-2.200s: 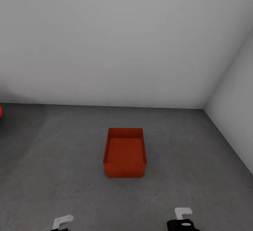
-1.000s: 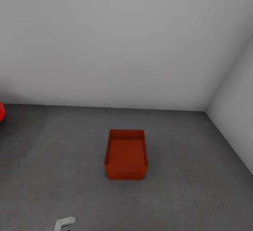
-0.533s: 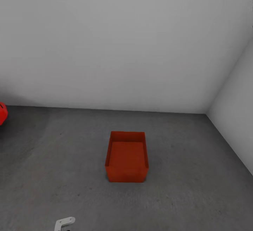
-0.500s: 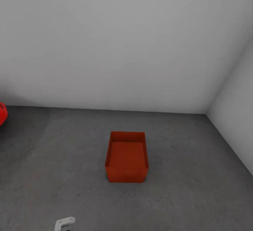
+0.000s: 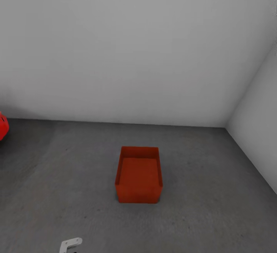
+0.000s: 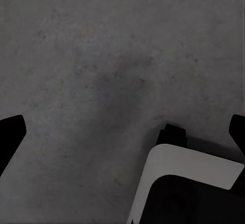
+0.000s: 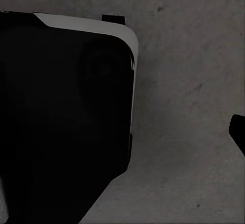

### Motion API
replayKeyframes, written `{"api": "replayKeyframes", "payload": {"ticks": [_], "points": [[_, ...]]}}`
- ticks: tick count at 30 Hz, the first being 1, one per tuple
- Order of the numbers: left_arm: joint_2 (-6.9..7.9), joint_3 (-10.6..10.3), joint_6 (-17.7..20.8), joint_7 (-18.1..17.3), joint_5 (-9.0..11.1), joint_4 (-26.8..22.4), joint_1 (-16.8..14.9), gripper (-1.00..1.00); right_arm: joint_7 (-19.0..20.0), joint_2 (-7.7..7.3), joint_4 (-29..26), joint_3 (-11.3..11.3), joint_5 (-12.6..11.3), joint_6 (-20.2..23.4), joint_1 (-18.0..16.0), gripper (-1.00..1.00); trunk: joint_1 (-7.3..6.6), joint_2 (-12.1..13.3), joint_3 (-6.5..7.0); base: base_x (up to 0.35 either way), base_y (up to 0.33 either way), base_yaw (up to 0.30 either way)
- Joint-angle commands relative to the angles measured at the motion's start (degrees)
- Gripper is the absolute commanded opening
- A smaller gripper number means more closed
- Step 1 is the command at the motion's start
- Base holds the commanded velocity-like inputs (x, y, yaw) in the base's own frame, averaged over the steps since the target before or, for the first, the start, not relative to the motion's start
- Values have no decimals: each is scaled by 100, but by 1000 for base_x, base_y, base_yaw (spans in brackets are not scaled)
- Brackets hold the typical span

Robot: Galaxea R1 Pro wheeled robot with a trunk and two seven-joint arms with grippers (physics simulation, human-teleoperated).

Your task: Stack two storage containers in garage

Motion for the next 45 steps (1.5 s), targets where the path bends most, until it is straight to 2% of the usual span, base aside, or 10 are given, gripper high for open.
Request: {"api": "replayKeyframes", "payload": {"ticks": [1, 29, 31, 33, 34, 36, 40, 45], "points": [[0, -49, 22, 13, 45, -1, -4, 100, 16, 5, 19, 47, -47, -32, -7, 100, 1, -4, 4, 0, 0, 0], [-17, -49, 37, 7, 47, 4, -2, 100, 57, -1, 19, 47, -52, -26, -7, 100, 1, -4, 263, 0, 0, 0], [-45, -49, 82, -63, 52, 8, 103, 100, 57, -5, 19, 47, -52, -28, -7, 100, 1, -4, 282, 0, 0, 0], [-50, -49, 71, -198, 53, 6, 351, 100, 57, -2, 19, 47, -52, -28, -7, 100, 1, -4, 300, 0, 0, 0], [-45, -49, 45, -407, 56, 4, 632, 100, 57, 0, 19, 47, -52, -29, -7, 100, 1, -4, 309, 0, 0, 0], [-16, -49, 26, -685, 65, 5, 928, 100, 57, 1, 19, 47, -52, -34, -7, 100, 1, -4, 328, 0, 0, 0], [26, -49, 13, -864, 65, 5, 1175, 100, 57, 1, 19, 47, -52, -37, -7, 100, 1, -4, 365, 0, 0, 0], [6, -49, 9, -903, 57, 7, 1242, 100, 57, 0, 19, 47, -52, -38, -7, 100, 1, -4, 411, 0, 0, 0]]}}
